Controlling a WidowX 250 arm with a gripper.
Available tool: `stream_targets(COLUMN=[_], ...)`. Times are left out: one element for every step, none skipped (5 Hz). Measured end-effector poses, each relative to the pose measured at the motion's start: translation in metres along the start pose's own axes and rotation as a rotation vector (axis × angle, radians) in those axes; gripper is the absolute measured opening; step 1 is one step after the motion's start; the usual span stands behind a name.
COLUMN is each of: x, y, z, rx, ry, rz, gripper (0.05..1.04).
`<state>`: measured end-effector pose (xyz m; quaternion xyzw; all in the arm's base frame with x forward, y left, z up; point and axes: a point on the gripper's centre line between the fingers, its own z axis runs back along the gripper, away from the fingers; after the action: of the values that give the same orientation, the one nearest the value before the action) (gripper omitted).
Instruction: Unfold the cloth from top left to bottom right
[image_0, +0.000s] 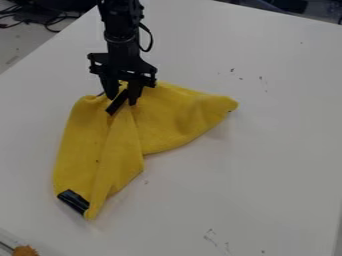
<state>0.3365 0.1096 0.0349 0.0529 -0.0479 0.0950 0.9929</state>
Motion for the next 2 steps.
stream_targets(x=[0.0026, 0.0048], y=[-0.0003, -0.0003], z=[-0.0038, -0.0061], rx=[-0.003, -0.004], ry=[0.015, 0.028], rz=[-0.006, -0.008], gripper=[0.270, 0.104])
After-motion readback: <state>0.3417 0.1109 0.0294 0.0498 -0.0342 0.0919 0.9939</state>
